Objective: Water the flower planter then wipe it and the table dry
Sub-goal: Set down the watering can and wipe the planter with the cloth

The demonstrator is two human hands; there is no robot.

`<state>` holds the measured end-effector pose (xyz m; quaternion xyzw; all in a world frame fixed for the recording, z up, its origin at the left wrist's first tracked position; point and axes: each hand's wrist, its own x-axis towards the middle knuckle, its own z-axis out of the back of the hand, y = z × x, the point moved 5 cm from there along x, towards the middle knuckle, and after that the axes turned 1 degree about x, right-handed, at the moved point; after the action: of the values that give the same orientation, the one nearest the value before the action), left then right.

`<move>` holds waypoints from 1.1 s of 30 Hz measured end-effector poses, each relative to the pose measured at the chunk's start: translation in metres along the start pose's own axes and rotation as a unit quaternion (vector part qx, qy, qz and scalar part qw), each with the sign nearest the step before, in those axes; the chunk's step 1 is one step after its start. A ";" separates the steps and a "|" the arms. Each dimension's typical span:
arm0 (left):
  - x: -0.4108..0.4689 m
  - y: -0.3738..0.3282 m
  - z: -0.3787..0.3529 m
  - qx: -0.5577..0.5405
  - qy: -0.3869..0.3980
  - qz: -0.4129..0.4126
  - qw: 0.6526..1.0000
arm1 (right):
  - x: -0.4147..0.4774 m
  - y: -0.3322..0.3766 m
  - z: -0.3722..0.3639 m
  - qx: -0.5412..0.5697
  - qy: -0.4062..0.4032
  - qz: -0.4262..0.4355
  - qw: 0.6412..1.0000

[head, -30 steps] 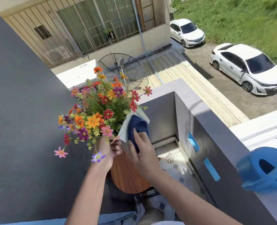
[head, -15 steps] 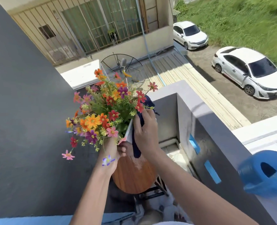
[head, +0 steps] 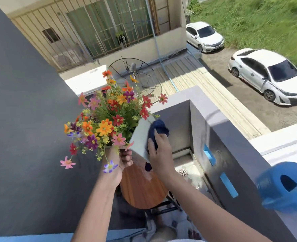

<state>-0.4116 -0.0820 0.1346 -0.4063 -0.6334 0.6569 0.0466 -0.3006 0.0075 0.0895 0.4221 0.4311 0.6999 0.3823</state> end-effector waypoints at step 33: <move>-0.004 0.017 0.011 0.149 -0.045 -0.064 0.986 | -0.018 0.036 0.010 0.135 -0.023 -0.056 0.989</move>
<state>-0.4075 -0.0966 0.1201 -0.3233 -0.5542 0.7576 0.1199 -0.2912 -0.0183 0.1203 0.4609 0.5354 0.6033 0.3701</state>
